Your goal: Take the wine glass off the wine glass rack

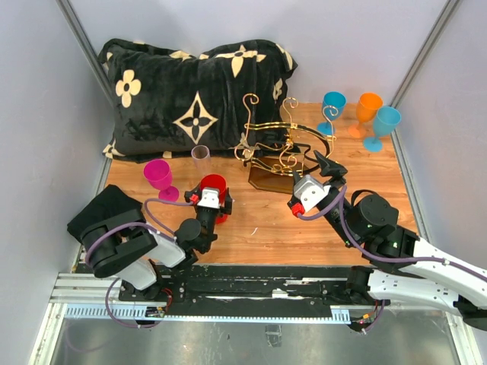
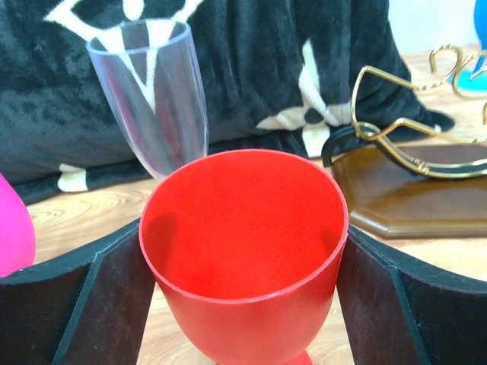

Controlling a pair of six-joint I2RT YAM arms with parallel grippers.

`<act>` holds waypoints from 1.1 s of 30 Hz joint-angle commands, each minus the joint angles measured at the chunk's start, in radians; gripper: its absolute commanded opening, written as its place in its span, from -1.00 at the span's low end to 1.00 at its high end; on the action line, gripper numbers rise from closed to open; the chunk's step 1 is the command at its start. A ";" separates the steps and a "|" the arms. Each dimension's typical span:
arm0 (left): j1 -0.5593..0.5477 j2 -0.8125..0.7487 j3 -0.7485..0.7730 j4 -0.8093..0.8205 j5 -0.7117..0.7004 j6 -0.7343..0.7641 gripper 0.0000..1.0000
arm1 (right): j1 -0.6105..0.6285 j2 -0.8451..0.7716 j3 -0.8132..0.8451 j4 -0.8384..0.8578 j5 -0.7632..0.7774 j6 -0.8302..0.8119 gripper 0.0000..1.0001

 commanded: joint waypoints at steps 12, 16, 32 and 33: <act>-0.032 0.092 0.064 0.301 -0.098 0.041 0.99 | -0.035 -0.024 0.015 -0.044 0.025 0.020 0.33; -0.050 0.053 0.063 0.301 -0.101 0.085 0.99 | -0.038 -0.026 0.008 -0.044 0.026 0.031 0.33; -0.209 -0.352 0.092 0.129 -0.435 0.376 0.99 | -0.174 0.116 0.181 -0.282 0.146 0.432 0.72; -0.213 -0.401 0.121 -0.006 -0.464 0.354 0.99 | -0.222 0.140 0.217 -0.347 0.111 0.505 0.75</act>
